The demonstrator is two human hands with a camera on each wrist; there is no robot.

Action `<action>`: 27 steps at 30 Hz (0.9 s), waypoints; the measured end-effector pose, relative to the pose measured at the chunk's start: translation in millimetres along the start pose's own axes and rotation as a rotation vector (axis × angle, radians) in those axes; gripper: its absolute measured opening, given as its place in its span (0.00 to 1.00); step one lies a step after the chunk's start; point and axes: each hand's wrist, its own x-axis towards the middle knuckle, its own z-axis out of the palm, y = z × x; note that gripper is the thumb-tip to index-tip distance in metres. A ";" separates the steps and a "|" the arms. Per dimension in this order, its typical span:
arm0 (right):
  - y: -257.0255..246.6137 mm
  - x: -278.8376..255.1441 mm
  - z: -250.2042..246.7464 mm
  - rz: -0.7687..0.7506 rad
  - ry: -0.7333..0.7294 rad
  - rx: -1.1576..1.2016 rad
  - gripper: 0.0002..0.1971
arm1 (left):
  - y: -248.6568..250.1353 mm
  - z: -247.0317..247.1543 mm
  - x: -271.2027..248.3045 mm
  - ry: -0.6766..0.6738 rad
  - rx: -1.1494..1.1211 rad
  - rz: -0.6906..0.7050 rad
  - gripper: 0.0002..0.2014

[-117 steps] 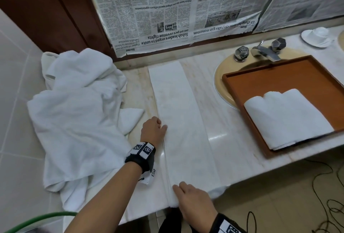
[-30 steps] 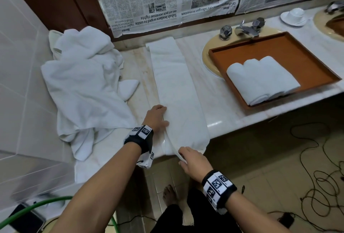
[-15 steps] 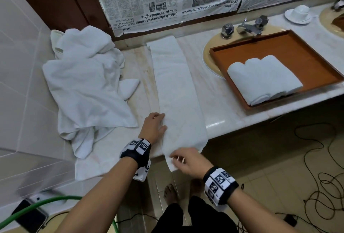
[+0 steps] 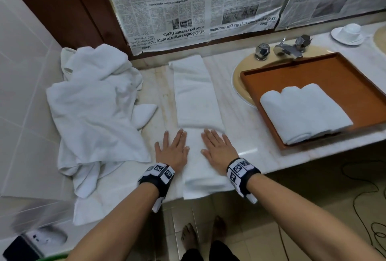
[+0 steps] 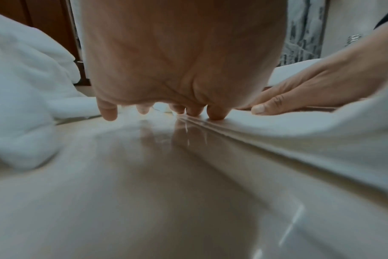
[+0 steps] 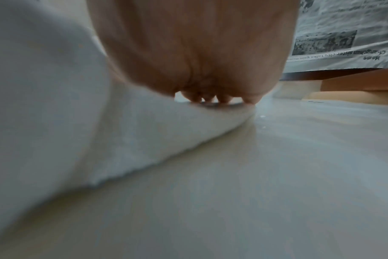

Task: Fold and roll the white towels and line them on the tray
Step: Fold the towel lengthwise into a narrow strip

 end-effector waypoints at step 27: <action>47.0 -84.4 -1.8 0.145 0.072 0.696 0.08 | 11.8 -0.7 0.7 0.036 -0.179 0.074 0.32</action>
